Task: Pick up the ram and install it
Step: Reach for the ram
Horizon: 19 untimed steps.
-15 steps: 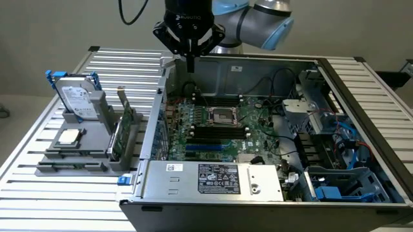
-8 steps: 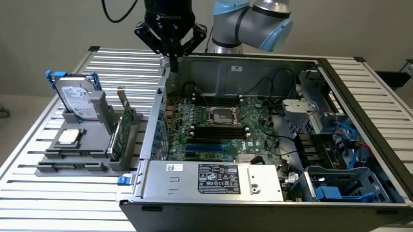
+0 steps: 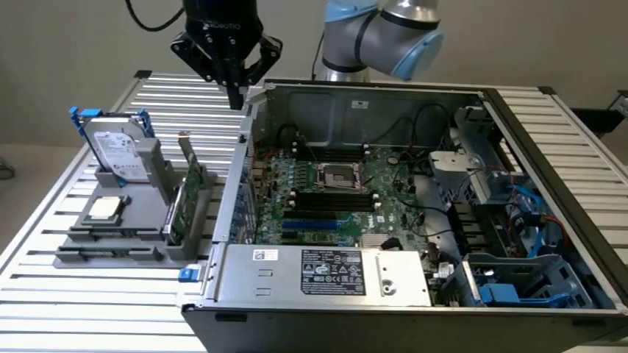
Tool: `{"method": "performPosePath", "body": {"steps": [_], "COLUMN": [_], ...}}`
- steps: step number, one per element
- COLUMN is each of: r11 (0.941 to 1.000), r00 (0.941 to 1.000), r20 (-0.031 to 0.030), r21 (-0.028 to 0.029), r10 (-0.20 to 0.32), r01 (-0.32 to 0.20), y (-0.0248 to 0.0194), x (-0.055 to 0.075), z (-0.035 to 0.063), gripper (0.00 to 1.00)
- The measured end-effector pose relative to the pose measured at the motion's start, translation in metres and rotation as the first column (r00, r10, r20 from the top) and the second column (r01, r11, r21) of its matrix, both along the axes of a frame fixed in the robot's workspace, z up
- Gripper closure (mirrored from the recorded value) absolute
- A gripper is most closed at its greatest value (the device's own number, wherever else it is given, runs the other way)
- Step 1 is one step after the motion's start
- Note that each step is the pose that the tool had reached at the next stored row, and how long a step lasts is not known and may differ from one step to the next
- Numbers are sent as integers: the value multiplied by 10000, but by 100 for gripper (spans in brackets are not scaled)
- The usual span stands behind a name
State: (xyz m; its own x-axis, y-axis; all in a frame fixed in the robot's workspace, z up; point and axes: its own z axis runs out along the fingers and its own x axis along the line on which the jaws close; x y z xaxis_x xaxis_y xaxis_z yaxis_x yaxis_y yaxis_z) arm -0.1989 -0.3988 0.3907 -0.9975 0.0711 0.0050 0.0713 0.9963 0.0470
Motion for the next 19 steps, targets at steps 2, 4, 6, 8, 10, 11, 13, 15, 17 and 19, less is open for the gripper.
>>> {"method": "performPosePath", "body": {"steps": [2,4,6,8,10,11,13,15,17,19], "r11": [10000,10000,10000,10000,10000,10000,10000,10000,10000,10000], "r00": [10000,9999,9998,9997,9996,9996,9996,9996,9996,9996], "r20": [-70,-145,-209,-251,-274,-275,-275,-276,-275,-275], "r21": [1,1,0,1,0,0,0,0,0,0], "r10": [-1,0,-1,-1,0,0,1,2,1,1], "r01": [1,0,1,1,0,0,-1,-2,-1,-1], "y": [0,0,0,-1,-2,-4,-8,-18,-35,-60], "x": [-89,-177,-268,-354,-443,-488,-579,-664,-743,-829], "z": [-5,-11,-17,-26,-38,-45,-61,-78,-95,-116], "gripper": [89,89,89,89,89,89,89,89,89,89]}}
